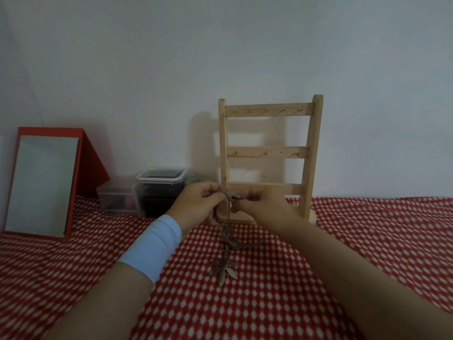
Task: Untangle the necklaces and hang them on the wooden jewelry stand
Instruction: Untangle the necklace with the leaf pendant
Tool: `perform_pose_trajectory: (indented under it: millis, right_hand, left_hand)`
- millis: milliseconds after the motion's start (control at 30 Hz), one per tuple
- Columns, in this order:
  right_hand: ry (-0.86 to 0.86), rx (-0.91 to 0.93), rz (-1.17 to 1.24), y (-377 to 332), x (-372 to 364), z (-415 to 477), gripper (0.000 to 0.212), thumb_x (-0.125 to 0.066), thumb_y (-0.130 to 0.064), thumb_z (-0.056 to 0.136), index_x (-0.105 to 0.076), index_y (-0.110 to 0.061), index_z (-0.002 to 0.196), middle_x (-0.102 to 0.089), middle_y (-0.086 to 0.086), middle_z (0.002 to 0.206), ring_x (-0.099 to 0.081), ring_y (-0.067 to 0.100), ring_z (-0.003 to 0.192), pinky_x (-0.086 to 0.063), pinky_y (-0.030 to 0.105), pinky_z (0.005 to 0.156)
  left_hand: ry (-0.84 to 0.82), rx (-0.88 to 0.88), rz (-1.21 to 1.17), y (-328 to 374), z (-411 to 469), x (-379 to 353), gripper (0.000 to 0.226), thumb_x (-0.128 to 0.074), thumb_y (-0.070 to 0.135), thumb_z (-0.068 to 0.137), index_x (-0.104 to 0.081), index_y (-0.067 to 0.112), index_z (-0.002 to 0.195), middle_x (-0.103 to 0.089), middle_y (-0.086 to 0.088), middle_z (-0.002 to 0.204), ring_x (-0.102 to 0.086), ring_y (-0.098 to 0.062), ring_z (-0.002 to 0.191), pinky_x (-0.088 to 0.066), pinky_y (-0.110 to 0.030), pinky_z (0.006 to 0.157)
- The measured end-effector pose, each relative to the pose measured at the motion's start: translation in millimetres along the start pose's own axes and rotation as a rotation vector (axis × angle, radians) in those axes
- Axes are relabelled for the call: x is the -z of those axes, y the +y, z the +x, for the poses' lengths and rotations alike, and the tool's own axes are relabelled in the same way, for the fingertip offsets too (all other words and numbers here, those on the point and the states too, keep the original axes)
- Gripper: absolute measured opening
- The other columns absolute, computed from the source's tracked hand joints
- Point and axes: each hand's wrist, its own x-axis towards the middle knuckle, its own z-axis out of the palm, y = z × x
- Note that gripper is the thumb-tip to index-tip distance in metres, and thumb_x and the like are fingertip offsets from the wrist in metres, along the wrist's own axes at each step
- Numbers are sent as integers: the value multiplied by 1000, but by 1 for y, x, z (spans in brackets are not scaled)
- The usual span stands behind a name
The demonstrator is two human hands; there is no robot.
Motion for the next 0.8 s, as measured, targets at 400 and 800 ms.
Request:
perform_pose_trajectory:
  millis: [400,800]
  right_hand:
    - [-80,-130,309,-9,8,-1,30,-59,-32,102,-75,-8,103,-72,2,78,-31,10,47,-26,27,47]
    - [87,-15,165,-17,7,-4,25,-61,-28,100,-79,-11,97,-56,-16,47,-46,1,38,-35,12,42]
  left_hand:
    - [-69,44,-34,6,-6,3,17,-69,24,90,-72,18,105,-65,20,58,-56,7,50,-43,-17,52]
    - [-132,-20,137,6,-3,4,7,-67,27,90,-74,25,90,-70,15,77,-65,-2,75,-50,-23,63]
